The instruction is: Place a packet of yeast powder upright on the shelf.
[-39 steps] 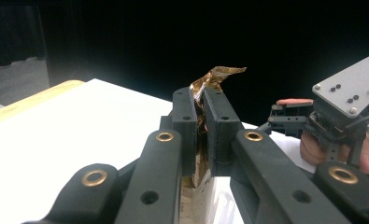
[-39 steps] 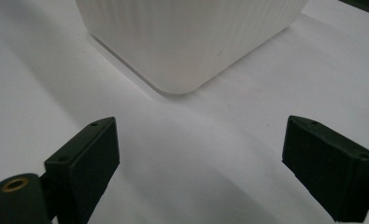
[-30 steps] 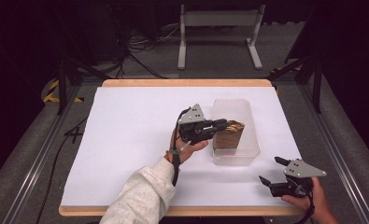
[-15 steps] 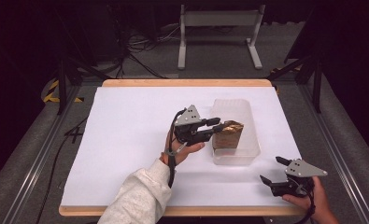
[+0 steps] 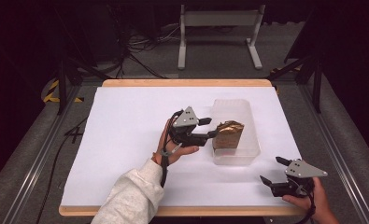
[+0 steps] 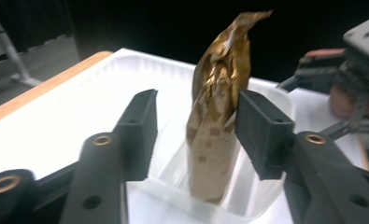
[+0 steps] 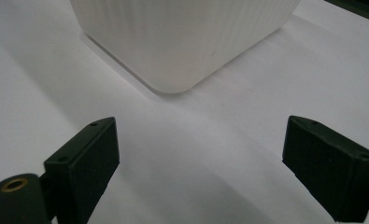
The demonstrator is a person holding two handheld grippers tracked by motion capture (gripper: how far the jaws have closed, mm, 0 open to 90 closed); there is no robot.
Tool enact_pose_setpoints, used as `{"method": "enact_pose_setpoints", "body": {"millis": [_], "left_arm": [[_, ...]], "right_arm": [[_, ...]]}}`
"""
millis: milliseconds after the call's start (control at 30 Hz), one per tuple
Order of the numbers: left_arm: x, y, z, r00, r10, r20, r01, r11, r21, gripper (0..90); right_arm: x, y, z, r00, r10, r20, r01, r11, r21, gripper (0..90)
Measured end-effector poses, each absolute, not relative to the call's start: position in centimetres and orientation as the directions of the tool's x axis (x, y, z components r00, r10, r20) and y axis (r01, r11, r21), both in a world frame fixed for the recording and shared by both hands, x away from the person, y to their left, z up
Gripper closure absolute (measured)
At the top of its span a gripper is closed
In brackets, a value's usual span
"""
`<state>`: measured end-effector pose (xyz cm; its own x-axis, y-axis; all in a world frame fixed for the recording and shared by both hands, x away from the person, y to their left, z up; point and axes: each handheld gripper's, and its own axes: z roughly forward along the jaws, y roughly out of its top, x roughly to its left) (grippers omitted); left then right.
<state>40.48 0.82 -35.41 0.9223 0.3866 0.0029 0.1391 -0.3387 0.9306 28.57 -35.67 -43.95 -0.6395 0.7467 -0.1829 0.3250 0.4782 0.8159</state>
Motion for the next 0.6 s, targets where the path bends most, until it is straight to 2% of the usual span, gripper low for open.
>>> {"method": "enact_pose_setpoints", "body": {"millis": [200,600], "left_arm": [[40.5,1.0,-35.5,0.908,0.417,0.048,0.136,-0.4,0.906,35.7],[40.0,1.9,-35.7,0.87,0.472,0.146,0.135,-0.513,0.848,21.0]], "right_arm": [[28.6,-35.7,-44.0,-0.64,0.745,-0.186,0.323,0.48,0.816,11.5],[28.6,-35.6,-43.9,-0.638,0.748,-0.185,0.324,0.478,0.816,11.5]]}}
